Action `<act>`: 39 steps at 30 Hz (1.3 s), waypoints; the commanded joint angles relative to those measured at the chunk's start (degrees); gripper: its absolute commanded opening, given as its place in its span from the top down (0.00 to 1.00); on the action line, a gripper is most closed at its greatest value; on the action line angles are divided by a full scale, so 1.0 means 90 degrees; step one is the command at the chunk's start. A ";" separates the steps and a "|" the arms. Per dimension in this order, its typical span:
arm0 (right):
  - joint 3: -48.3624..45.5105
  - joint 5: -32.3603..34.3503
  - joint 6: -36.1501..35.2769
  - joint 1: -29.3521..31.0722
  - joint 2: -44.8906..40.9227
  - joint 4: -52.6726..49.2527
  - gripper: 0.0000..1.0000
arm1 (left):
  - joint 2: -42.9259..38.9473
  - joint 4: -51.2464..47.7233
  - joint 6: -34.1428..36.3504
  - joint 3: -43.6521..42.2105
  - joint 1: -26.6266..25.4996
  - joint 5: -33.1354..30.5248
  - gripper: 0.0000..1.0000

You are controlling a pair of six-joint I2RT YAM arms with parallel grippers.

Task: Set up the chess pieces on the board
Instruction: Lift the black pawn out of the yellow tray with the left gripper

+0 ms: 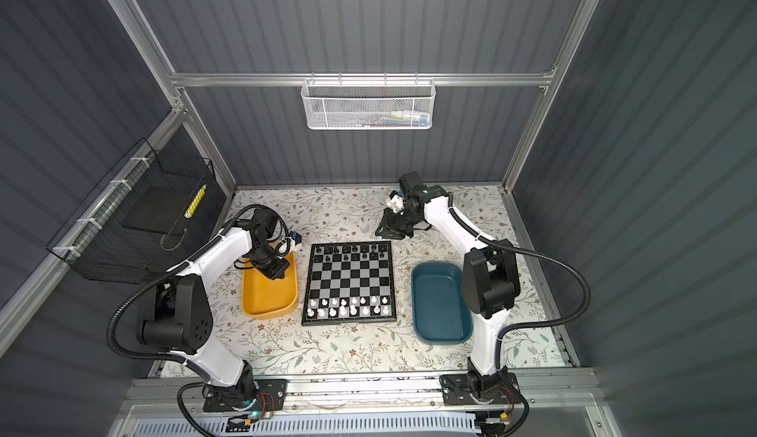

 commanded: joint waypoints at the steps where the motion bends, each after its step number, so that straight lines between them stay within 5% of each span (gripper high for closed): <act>1: 0.0017 -0.0105 -0.0102 0.0031 0.0065 0.0055 0.72 | -0.0119 -0.0427 0.0223 0.0383 0.0033 -0.0084 0.97; 21: -0.0113 -0.0168 -0.0196 0.0031 0.0055 0.0215 0.72 | 0.0527 -0.1224 0.0574 0.2106 -0.0026 0.0098 0.95; 39: -0.0629 -0.0121 -0.0094 -0.0084 -0.0395 0.0519 0.72 | 0.1407 -0.1103 0.0527 0.3121 -0.1136 0.0318 0.95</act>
